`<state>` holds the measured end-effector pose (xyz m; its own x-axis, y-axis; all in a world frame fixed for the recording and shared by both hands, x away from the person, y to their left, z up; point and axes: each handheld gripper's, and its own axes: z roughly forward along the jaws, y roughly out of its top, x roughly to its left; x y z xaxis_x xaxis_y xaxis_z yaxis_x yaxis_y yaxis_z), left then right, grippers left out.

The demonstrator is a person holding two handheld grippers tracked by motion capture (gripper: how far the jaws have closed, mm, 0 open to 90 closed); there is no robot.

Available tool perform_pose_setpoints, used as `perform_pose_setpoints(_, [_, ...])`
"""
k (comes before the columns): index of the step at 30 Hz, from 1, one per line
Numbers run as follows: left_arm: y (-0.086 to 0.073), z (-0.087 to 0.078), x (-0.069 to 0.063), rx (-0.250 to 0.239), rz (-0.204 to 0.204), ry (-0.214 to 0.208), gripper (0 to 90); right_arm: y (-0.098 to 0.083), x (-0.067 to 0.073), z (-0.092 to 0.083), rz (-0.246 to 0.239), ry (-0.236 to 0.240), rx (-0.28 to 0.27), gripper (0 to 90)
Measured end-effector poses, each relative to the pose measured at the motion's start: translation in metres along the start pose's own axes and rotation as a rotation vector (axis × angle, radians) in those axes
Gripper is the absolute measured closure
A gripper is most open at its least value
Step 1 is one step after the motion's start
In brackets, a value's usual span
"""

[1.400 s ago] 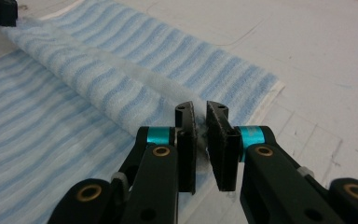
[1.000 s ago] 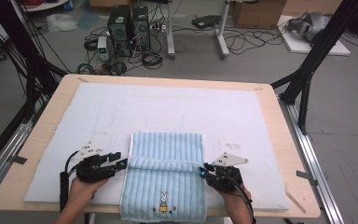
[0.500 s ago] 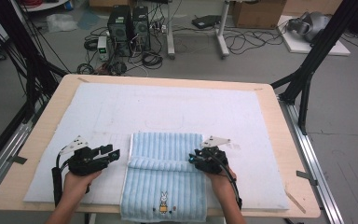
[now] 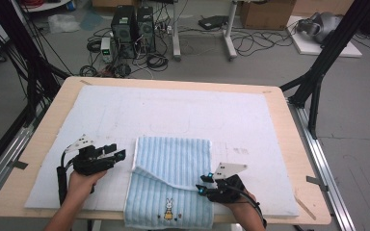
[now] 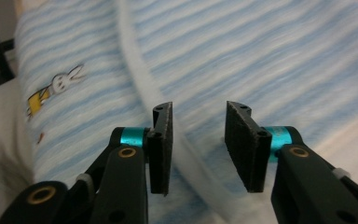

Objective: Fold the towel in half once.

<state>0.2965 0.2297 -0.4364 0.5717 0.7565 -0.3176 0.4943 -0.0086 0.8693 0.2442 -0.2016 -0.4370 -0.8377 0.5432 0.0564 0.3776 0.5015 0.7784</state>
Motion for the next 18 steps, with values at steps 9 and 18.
perform_pose_setpoints(9, [0.005,0.026,0.005,0.081,-0.003,-0.018,42.3,0.010,-0.035,0.002,0.182,-0.241,-0.057,49.3])
perform_pose_setpoints(18, [0.006,0.052,0.003,0.146,0.001,-0.034,41.7,0.020,-0.054,0.029,0.162,-0.296,0.036,23.9])
